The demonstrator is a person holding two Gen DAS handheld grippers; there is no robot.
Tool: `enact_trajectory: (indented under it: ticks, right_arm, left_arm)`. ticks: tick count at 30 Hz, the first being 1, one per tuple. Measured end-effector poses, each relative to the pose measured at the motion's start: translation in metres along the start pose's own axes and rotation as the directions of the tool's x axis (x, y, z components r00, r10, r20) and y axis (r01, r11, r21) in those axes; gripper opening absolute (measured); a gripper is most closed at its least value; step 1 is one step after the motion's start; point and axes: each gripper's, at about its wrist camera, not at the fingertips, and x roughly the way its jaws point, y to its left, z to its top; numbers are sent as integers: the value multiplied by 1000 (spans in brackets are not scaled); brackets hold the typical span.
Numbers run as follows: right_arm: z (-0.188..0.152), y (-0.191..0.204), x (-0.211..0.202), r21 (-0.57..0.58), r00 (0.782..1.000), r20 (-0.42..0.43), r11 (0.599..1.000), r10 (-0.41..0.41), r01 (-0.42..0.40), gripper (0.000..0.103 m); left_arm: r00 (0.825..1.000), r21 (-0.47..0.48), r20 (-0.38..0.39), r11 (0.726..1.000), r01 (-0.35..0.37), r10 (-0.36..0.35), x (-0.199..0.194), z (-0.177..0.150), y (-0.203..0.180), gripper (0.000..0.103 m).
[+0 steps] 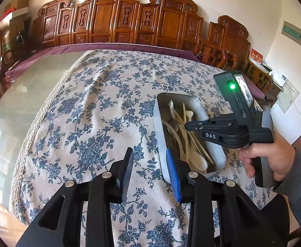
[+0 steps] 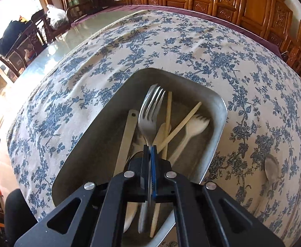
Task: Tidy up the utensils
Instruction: 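Carry the metal fork into the grey tray and open the right gripper, then grasp the metal spoon with the left gripper while the right gripper grasps a wooden chopstick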
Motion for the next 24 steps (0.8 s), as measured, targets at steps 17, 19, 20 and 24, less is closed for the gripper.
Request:
enact_trajectory:
  ticks: [17,19,20,24]
  right_arm:
    - [-75,-69,-107,21,990,144,1000,-15,12,4]
    - [-94,-90,-121,40,987,148,998,-57,52,4]
    - [-101,-99,-124,50,986,149,997,-72,65,4]
    - [-133,-148,-139,130,980,143,985,-136,117,4]
  left_arm:
    - [1000,50,9,999,-12,11,-1,1,-32,51]
    - [1000,61,10,998,-13,12,-2,2,-41,52]
    - [1000,65,10,998,-14,14,-2,2,-45,56]
    - [999,77,25,997,-29,28,-5,3,-63,77]
